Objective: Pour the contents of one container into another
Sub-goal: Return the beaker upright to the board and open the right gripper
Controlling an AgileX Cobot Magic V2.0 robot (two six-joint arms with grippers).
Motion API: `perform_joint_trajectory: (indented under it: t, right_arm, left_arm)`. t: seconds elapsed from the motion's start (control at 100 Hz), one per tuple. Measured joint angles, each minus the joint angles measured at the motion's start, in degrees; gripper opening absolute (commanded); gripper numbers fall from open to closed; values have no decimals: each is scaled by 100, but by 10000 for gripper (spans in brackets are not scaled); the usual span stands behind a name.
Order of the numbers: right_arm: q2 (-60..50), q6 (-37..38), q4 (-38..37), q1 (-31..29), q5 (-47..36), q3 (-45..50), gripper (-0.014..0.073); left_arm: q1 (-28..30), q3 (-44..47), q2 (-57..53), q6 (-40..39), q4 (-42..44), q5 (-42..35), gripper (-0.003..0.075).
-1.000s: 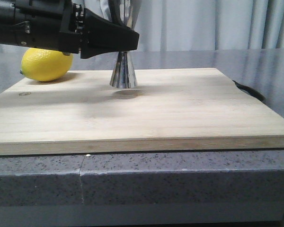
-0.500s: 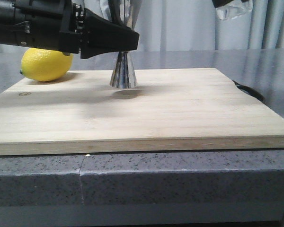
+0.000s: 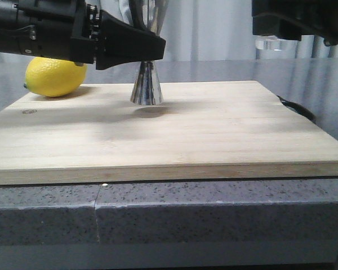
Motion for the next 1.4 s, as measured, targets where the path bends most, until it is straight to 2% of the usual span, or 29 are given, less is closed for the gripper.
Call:
perform_joint_trajectory:
  t: [0.3, 0.59, 1.01, 1.23, 1.4]
  right_arm:
    - [849, 197, -41, 238, -971, 32, 304]
    - [1409, 254, -430, 319, -1267, 32, 304]
    - [1874, 264, -487, 319, -1750, 32, 308]
    - [1902, 266, -487, 319, -1772, 32, 459]
    - [1902, 278, -487, 319, -1793, 32, 485]
  left_arm:
    - [0, 0, 0, 0, 0, 0, 187]
    - [0, 0, 0, 0, 0, 0, 187]
    - [0, 0, 0, 0, 0, 0, 187]
    - [0, 0, 0, 0, 0, 0, 187]
    - [0, 0, 0, 0, 0, 0, 187]
